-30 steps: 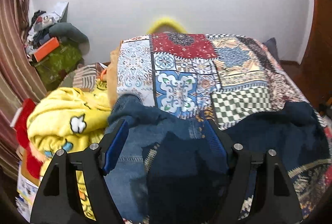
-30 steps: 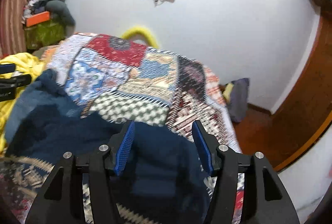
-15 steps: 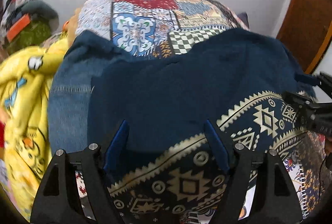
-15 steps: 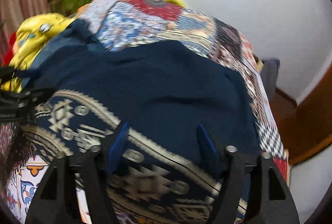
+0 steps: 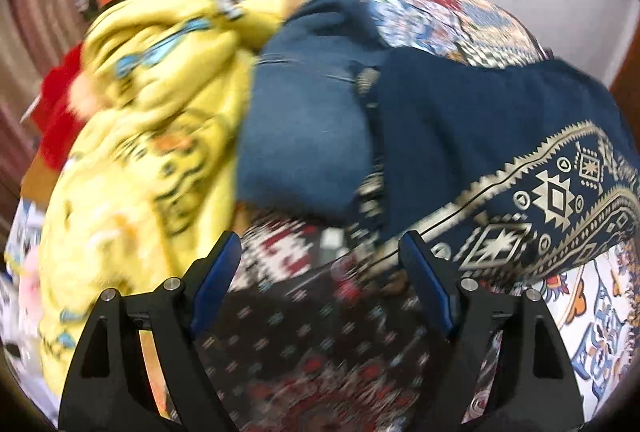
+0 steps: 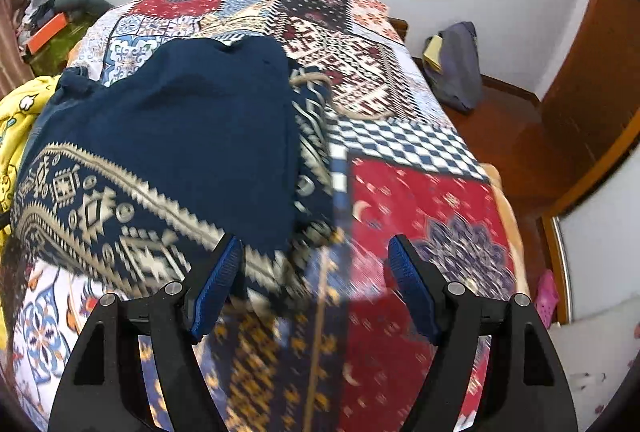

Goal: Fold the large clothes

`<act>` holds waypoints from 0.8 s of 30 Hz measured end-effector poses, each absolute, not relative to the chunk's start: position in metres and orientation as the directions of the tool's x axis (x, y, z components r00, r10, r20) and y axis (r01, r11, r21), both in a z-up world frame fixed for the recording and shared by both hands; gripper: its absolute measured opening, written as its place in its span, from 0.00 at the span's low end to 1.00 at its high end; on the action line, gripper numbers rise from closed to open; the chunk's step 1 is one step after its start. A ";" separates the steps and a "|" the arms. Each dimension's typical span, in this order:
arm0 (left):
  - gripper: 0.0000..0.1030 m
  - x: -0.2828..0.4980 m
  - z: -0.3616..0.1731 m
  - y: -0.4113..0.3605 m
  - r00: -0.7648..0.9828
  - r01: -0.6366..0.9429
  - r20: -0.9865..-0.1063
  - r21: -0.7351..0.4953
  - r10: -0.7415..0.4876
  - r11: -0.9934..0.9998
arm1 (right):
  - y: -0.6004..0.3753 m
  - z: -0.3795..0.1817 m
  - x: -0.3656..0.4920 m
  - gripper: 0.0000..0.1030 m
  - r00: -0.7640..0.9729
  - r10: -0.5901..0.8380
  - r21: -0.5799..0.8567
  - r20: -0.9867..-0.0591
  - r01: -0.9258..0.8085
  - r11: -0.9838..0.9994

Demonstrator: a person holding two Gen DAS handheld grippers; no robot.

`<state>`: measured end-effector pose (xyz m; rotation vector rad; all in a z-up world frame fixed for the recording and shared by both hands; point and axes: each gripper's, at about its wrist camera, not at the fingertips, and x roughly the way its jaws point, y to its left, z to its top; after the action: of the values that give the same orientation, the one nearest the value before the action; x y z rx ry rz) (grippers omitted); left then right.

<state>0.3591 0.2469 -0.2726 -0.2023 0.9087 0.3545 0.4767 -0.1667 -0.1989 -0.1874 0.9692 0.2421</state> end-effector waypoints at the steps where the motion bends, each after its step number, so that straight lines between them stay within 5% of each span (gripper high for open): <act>1: 0.79 0.352 -0.269 0.250 0.568 -0.401 -0.796 -0.047 0.209 0.915 | -0.168 -0.195 0.471 0.71 0.547 0.112 -0.061 -0.830 -0.288 0.956; 6: 0.79 0.327 -0.256 0.251 0.633 -0.397 -0.772 -0.251 0.065 0.883 | -0.162 -0.170 0.454 0.71 0.590 0.128 -0.083 -0.797 -0.317 0.945; 13: 0.79 0.342 -0.281 0.222 0.687 -0.267 -0.632 -0.678 -0.359 0.685 | -0.128 -0.152 0.440 0.71 0.629 0.190 -0.094 -0.754 -0.389 0.916; 24: 0.79 0.401 -0.315 0.217 0.728 -0.280 -0.575 -0.747 -0.374 0.602 | -0.085 -0.167 0.438 0.71 0.614 0.207 -0.157 -0.762 -0.485 0.860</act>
<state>0.4011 0.2168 -0.3146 -0.9488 0.7842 -0.0613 0.4376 -0.0853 -0.1671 -0.3689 0.8189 0.4094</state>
